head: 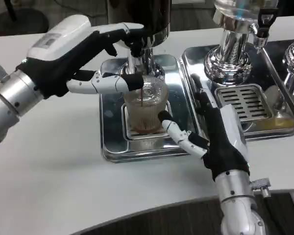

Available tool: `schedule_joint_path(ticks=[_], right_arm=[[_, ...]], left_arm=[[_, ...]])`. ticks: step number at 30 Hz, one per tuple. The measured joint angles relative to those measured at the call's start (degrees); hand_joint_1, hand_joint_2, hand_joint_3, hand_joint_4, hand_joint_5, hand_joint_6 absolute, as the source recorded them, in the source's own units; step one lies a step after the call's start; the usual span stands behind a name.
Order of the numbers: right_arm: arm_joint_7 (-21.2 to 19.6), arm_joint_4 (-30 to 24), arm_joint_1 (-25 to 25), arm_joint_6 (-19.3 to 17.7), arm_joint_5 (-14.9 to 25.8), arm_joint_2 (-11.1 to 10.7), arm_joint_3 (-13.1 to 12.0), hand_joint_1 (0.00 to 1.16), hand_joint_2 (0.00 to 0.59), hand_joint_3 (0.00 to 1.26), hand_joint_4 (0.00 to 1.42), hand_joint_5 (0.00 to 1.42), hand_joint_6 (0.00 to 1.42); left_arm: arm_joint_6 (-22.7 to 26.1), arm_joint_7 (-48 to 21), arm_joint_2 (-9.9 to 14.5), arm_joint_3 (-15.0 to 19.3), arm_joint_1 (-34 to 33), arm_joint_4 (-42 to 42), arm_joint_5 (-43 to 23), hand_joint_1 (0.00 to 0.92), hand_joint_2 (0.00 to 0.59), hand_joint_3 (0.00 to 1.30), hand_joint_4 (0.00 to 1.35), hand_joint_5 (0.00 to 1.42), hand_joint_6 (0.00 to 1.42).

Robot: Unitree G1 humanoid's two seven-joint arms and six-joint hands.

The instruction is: Grasp the cup under the faucet to collect the drink, then remove the cup.

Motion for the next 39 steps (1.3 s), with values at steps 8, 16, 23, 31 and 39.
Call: schedule_joint_path(ticks=[8, 16, 23, 31, 39], right_arm=[[0.04, 2.18, -1.79, 0.17, -0.01, 0.16, 0.38, 0.54, 0.220, 0.00, 0.00, 0.07, 0.17], [0.02, 5.74, -3.60, 0.12, 0.23, 1.06, 0.41, 0.54, 0.208, 0.00, 0.00, 0.06, 0.15], [0.01, 8.34, -5.31, -0.84, 0.88, 1.22, 0.48, 0.54, 0.192, 0.00, 0.00, 0.05, 0.16], [0.70, 11.32, -7.11, -3.63, 2.75, 1.26, 0.66, 0.55, 0.180, 0.00, 0.00, 0.05, 0.17], [2.45, 14.93, -8.98, -6.28, 4.49, 1.26, 0.71, 0.55, 0.177, 0.00, 0.00, 0.05, 0.18]], left_arm=[[0.53, -0.16, 0.00, -0.08, 0.11, -0.20, -0.49, 0.000, 0.058, 0.24, 0.25, 0.26, 0.49], [0.68, -0.48, 0.00, -0.18, 0.12, -0.38, -0.82, 0.000, 0.059, 0.24, 0.25, 0.26, 0.49], [0.89, -0.67, 0.01, -0.18, 0.33, -0.63, -1.23, 0.000, 0.061, 0.24, 0.25, 0.26, 0.49], [1.65, -1.19, 0.09, -0.18, 1.00, -1.48, -2.42, 0.000, 0.069, 0.25, 0.25, 0.26, 0.50], [2.17, -1.48, 0.15, -0.18, 1.09, -2.00, -2.54, 0.000, 0.069, 0.25, 0.25, 0.26, 0.50]])
